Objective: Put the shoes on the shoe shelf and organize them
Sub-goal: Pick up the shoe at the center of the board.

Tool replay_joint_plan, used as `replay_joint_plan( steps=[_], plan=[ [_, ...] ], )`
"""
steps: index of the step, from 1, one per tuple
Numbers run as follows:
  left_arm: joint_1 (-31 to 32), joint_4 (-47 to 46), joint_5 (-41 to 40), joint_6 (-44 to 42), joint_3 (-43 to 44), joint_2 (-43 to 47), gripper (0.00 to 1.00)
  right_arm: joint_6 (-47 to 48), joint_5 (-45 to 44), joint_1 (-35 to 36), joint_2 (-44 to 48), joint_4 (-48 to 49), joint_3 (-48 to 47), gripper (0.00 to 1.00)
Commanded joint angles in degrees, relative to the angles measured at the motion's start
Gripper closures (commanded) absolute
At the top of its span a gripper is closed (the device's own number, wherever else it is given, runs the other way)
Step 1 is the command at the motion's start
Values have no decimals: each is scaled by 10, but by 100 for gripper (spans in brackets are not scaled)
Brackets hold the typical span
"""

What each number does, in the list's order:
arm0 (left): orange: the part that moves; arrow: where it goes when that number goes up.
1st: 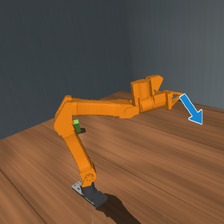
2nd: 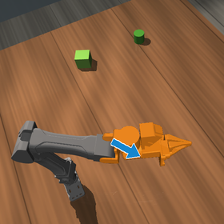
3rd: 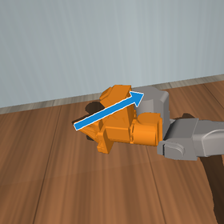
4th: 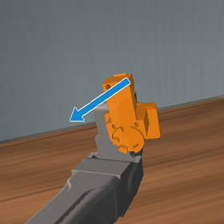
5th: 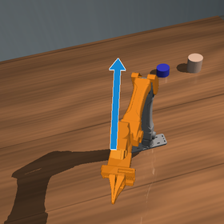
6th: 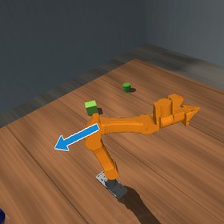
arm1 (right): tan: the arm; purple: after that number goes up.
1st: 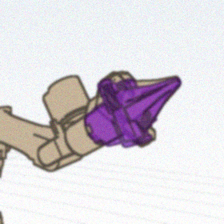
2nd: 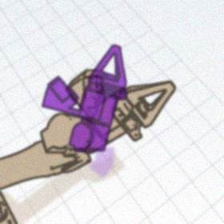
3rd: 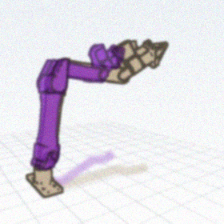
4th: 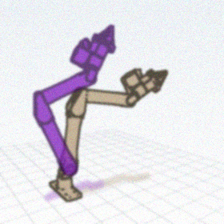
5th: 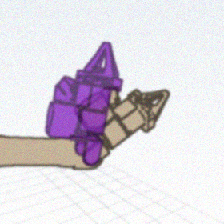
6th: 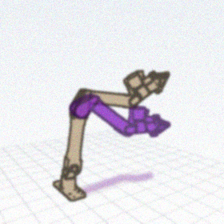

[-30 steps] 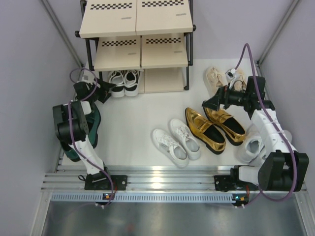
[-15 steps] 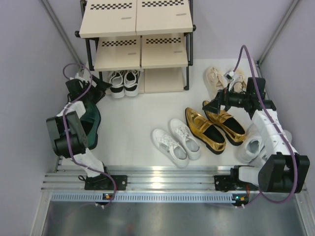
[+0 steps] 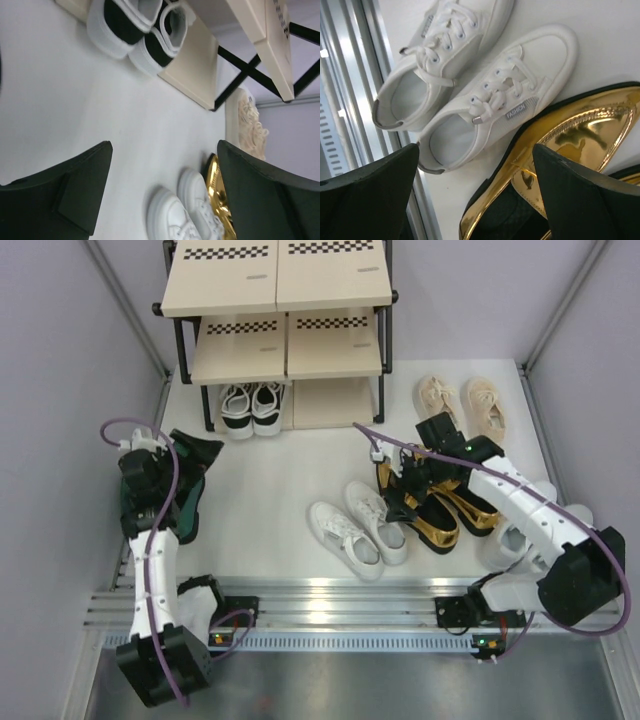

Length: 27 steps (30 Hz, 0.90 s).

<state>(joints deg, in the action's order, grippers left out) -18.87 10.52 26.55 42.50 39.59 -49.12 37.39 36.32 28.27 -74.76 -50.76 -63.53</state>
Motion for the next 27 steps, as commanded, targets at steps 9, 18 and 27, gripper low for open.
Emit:
replay_joint_plan(
  steps=[9, 18, 27],
  plan=[
    [73, 160, 35, 116, -53, 182, 14, -37, -192, 84, -7, 124, 129, 14],
    [343, 158, -153, 147, 3, 77, 13, -101, -232, 96, -72, 198, 135, 57],
    [466, 40, -179, 189, 12, -20, 12, -147, -182, 85, 13, 161, 94, 100]
  ],
)
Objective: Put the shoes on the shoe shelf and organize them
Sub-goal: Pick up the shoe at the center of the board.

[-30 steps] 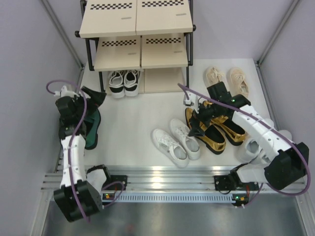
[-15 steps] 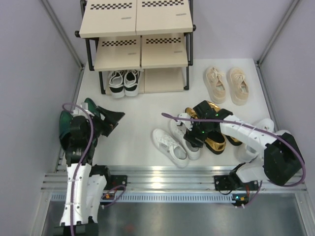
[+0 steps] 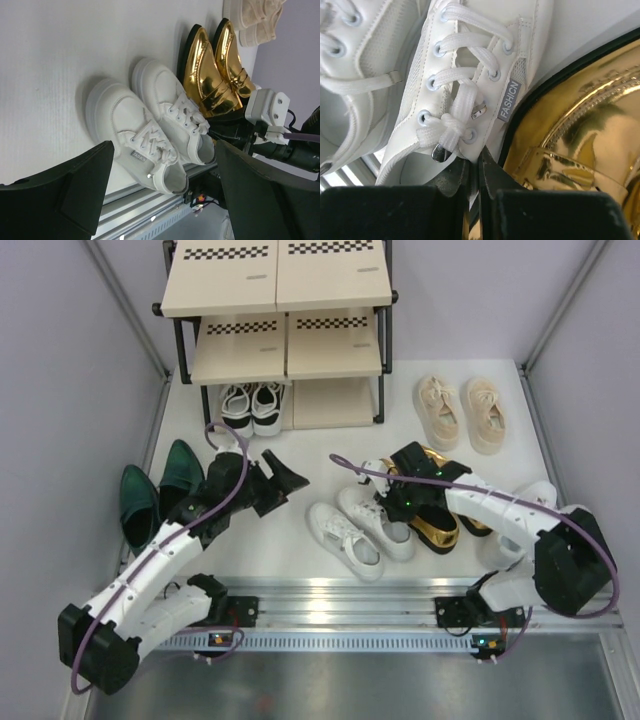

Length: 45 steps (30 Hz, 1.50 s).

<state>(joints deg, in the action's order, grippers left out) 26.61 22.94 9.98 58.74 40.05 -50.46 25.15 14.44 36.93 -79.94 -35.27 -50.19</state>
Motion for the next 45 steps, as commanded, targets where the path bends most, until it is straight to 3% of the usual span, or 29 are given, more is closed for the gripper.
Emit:
replay_joint_plan(
  steps=[1, 11, 21, 26, 29, 30, 32, 33, 34, 35, 36, 39, 42, 44, 45],
  plan=[
    [16, -104, -7, 41, -5, -10, 12, -28, 43, -5, 76, -4, -48, 100],
    [34, -307, 47, 48, -26, -74, 11, -66, 153, -75, 109, -15, -165, 100],
    [55, -413, 78, 74, 10, -146, 10, -98, 222, -72, 102, 10, -190, 100],
    [57, -423, 74, 91, 9, -166, 11, -100, 238, -69, 116, 34, -179, 100],
    [57, -438, 63, 113, 1, -173, 26, -99, 239, -61, 119, 49, -171, 100],
    [57, -445, 58, 129, -3, -176, 44, -97, 241, -59, 118, 50, -170, 100],
    [56, -476, 53, 143, -18, -180, 65, -92, 248, -58, 120, 59, -163, 100],
    [57, -482, 45, 155, -22, -180, 90, -87, 251, -58, 121, 61, -162, 94],
    [56, -488, 39, 160, -28, -178, 98, -68, 255, -58, 125, 62, -156, 87],
    [55, -487, 36, 162, -36, -177, 100, -54, 263, -58, 129, 59, -154, 81],
    [52, -487, 36, 162, -40, -175, 100, -35, 264, -58, 133, 55, -151, 59],
    [18, -482, 76, 154, -52, -165, 100, 67, 267, -60, 159, 44, -136, 29],
    [-31, -437, 133, 112, -46, -152, 100, 207, 328, -83, 186, -13, -127, 19],
    [-64, -410, 176, 81, -39, -147, 100, 368, 399, -105, 190, -84, -137, 17],
    [-73, -402, 193, 73, -33, -146, 100, 438, 418, -108, 187, -205, -154, 17]
  ],
)
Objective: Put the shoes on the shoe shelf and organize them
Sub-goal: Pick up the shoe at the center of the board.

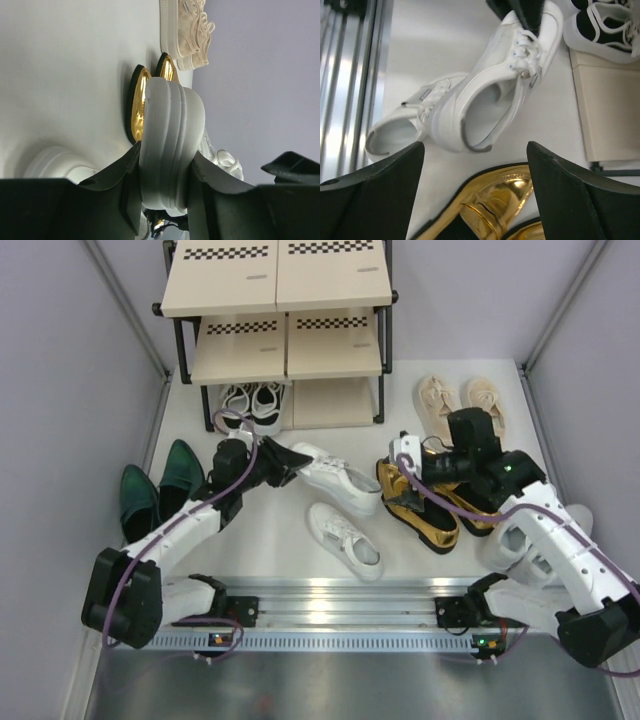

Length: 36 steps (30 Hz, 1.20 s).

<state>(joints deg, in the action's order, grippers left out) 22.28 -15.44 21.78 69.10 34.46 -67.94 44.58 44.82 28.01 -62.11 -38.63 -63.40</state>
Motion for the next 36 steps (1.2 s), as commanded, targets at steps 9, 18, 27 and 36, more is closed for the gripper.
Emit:
replay_joint_plan(
  steps=[9, 18, 27, 36],
  plan=[
    [-54, 12, 168, -63, 57, 8, 100, 535, 153, 15, -77, -389, -56, 25],
    [-53, 11, 188, -56, 64, 14, 100, 377, 85, 79, -62, -225, -38, 25],
    [-52, 10, 198, -50, 61, 15, 100, 307, 57, 113, -58, -162, -23, 26],
    [-52, -46, 193, -13, 47, 13, 100, 297, 8, 154, -81, -148, -1, 41]
  ],
)
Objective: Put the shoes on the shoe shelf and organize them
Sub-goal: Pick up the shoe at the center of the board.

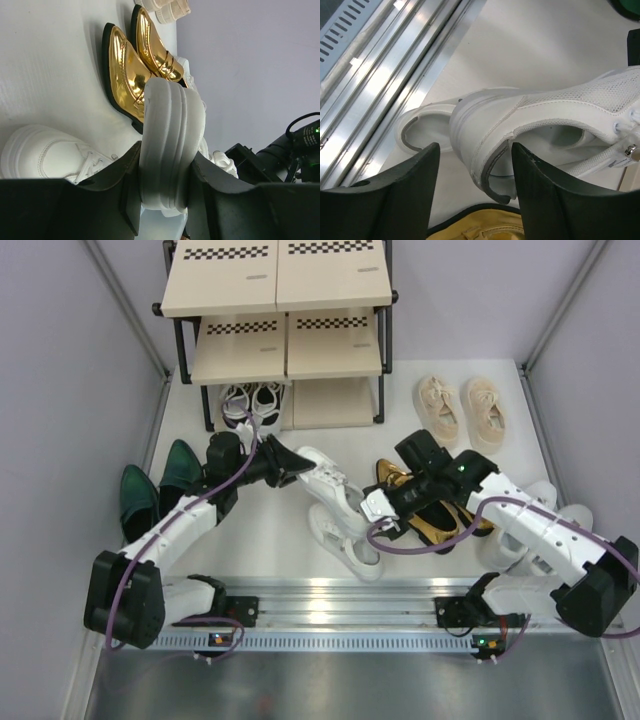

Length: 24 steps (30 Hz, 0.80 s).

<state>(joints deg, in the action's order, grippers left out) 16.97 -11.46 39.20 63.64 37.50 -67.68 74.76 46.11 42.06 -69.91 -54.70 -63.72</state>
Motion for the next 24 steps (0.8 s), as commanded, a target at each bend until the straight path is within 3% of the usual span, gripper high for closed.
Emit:
replay_joint_plan(
  steps=[1, 5, 11, 14, 15, 18, 22, 24],
  plan=[
    [1, -87, 17, 41, 15, 10, 100, -3, -6, 15, -3, 10, 2, 44],
    [1, -100, 16, 50, 8, 7, 100, -2, -10, 19, -9, 13, 2, 61],
    [1, -104, 15, 50, 9, 5, 97, -14, -12, 23, -23, 13, -14, 97],
    [1, -104, 10, 46, 6, 11, 72, -13, -22, 22, -27, -6, -34, 100],
    [0, -104, 4, 43, 6, 17, 54, -10, -26, 22, -29, -15, -49, 100],
    [0, -49, -32, -1, 20, 39, 31, -10, -36, 19, -40, -32, -63, 100],
    [-1, 133, -102, -117, 73, 65, 22, -16, -54, 10, -44, -18, -65, 100],
    [-3, 178, -140, -148, 97, 81, 21, -15, -64, 6, -58, -14, -70, 100]
  ],
)
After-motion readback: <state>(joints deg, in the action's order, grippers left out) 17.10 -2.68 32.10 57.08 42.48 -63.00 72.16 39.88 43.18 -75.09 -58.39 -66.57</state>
